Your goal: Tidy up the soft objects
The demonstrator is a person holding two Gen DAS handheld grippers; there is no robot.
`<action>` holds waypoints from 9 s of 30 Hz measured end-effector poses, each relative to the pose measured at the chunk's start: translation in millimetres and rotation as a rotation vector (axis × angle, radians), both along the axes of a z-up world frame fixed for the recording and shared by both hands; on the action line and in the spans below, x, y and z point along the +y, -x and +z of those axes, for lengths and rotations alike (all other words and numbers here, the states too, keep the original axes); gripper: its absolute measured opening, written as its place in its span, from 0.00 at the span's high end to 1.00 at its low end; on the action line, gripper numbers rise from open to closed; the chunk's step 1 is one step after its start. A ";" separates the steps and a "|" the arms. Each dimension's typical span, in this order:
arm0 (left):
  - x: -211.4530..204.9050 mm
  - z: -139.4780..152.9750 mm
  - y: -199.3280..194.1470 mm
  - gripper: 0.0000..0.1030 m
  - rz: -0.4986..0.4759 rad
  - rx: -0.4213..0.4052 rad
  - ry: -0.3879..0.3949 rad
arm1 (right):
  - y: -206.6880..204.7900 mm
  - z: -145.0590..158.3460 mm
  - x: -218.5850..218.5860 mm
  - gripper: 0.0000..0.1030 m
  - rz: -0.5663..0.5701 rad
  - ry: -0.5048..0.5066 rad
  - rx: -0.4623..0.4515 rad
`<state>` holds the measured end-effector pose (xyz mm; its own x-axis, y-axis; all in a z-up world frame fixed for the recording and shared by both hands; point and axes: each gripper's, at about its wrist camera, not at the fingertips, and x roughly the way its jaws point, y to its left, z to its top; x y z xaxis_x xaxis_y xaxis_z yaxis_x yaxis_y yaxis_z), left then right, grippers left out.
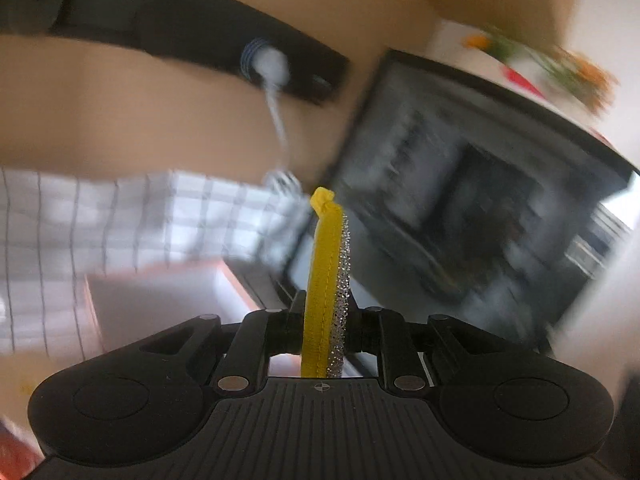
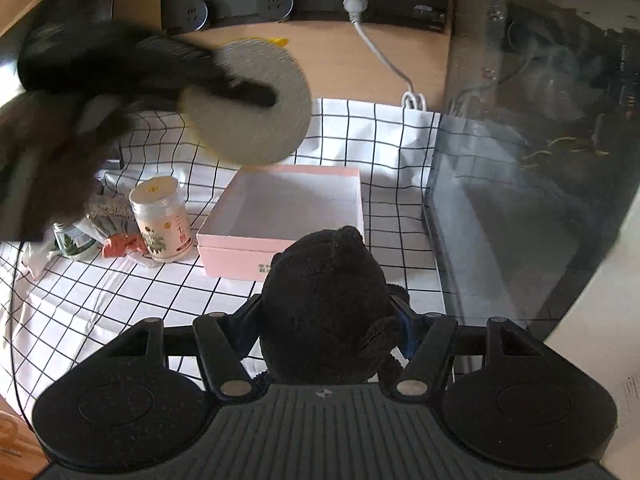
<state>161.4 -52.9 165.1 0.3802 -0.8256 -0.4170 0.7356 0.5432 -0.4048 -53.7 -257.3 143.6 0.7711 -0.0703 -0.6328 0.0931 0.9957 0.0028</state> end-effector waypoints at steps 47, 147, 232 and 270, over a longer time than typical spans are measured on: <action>304.6 -112.4 88.8 0.80 0.854 0.227 -0.265 | -164.1 -70.1 217.5 0.18 0.467 -0.061 0.130; 435.2 -38.7 -5.9 0.87 1.068 -0.044 -0.238 | -281.8 134.3 363.4 0.87 0.810 0.090 0.008; 273.0 -69.2 -124.3 0.83 0.409 0.168 -0.454 | -173.6 17.7 194.7 0.32 0.437 0.003 0.024; 301.3 -113.3 -161.7 0.89 0.418 0.339 -0.413 | -349.6 12.9 189.9 0.29 0.264 -0.261 0.483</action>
